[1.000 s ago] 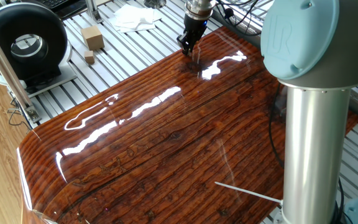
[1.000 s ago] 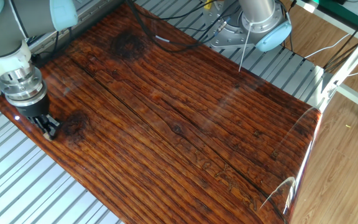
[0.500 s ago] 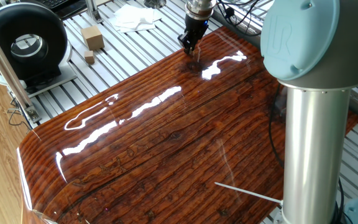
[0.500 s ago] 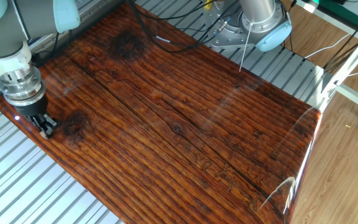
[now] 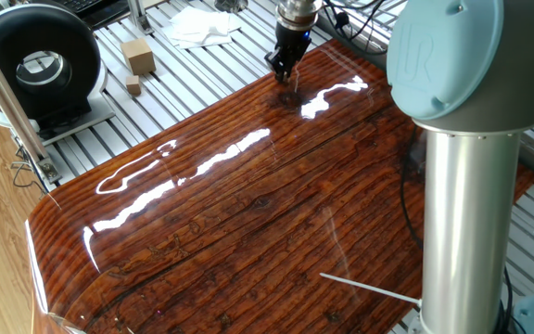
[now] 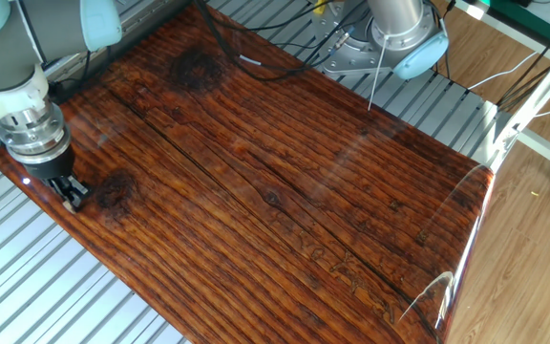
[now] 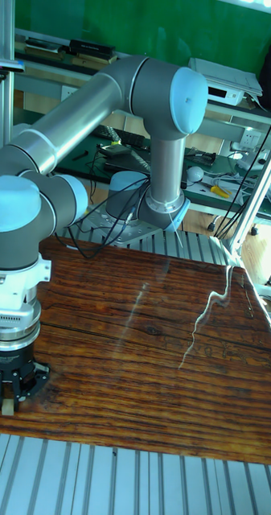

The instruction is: Hold a small block with the gripper and sweep it from left to right on the table

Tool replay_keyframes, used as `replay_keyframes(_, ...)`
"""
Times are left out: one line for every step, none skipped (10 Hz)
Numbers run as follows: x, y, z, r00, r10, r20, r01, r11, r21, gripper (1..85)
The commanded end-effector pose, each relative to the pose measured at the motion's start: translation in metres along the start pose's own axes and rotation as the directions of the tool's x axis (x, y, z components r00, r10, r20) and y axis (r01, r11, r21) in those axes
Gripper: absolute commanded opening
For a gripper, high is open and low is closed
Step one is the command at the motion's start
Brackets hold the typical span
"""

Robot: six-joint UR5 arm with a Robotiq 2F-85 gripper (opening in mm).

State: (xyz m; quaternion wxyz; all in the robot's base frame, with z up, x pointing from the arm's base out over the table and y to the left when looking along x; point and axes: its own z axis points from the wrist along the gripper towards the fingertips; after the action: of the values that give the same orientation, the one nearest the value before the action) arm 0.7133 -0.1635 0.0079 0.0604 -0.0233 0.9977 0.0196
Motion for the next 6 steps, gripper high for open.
replay_keyframes(0.0003,0.0015,0.0014,1.000,0.023,-0.008,-0.023,1.000,-0.003,1.0)
replay_keyframes(0.0004,0.0017,0.0016,1.000,0.023,-0.008,-0.023,1.000,-0.003,1.0)
replay_keyframes(0.0004,0.0022,0.0020,1.000,0.025,-0.008,-0.025,1.000,-0.005,1.0)
replay_keyframes(0.0011,0.0027,0.0031,1.000,0.028,-0.011,-0.028,1.000,-0.006,1.0)
replay_keyframes(0.0015,0.0031,0.0036,0.999,0.030,-0.013,-0.030,1.000,-0.008,1.0)
replay_keyframes(0.0027,0.0040,0.0041,0.999,0.030,-0.017,-0.030,0.999,-0.011,1.0)
